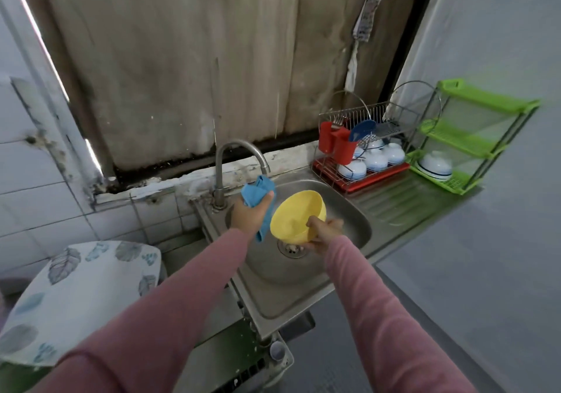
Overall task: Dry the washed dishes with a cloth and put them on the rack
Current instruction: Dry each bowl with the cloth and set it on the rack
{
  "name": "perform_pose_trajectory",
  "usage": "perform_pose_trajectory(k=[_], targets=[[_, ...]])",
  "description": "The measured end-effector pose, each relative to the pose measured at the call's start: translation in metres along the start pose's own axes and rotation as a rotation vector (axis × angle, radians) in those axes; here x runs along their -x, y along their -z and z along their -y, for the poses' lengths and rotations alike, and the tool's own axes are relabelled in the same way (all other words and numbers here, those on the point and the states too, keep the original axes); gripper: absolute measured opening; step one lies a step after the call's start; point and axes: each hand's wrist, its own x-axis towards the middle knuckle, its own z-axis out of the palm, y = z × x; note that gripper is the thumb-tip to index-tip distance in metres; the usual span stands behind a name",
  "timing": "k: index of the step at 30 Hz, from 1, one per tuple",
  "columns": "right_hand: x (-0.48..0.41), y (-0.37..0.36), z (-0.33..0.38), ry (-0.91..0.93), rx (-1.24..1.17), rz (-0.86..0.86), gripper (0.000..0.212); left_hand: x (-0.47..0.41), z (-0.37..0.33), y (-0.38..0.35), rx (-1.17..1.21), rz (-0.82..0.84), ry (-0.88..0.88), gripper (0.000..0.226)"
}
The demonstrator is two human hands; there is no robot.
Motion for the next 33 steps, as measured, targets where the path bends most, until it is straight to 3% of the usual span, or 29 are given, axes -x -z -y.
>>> perform_pose_trajectory(k=[8, 14, 17, 25, 30, 33], targets=[[-0.027, 0.016, -0.005, 0.238, 0.338, -0.112, 0.059, -0.007, 0.005, -0.023, -0.064, 0.036, -0.019, 0.023], [-0.034, 0.016, -0.001, 0.424, 0.466, -0.098, 0.084, -0.015, 0.008, -0.021, -0.046, 0.014, 0.011, 0.042], [-0.032, 0.011, 0.003, 0.517, 0.588, -0.072, 0.097, -0.016, 0.007, -0.018, -0.053, -0.002, 0.015, 0.039], [-0.030, -0.001, 0.004, 0.768, 0.632, -0.050, 0.081, -0.015, 0.010, -0.008, -0.079, -0.031, -0.008, 0.043], [-0.037, -0.007, -0.006, 0.762, 0.588, -0.080, 0.080, -0.009, 0.011, -0.001, -0.052, -0.037, 0.013, 0.038], [-0.039, -0.010, -0.016, 0.658, 0.462, -0.081, 0.079, -0.005, 0.014, 0.007, -0.034, -0.039, 0.030, 0.041]])
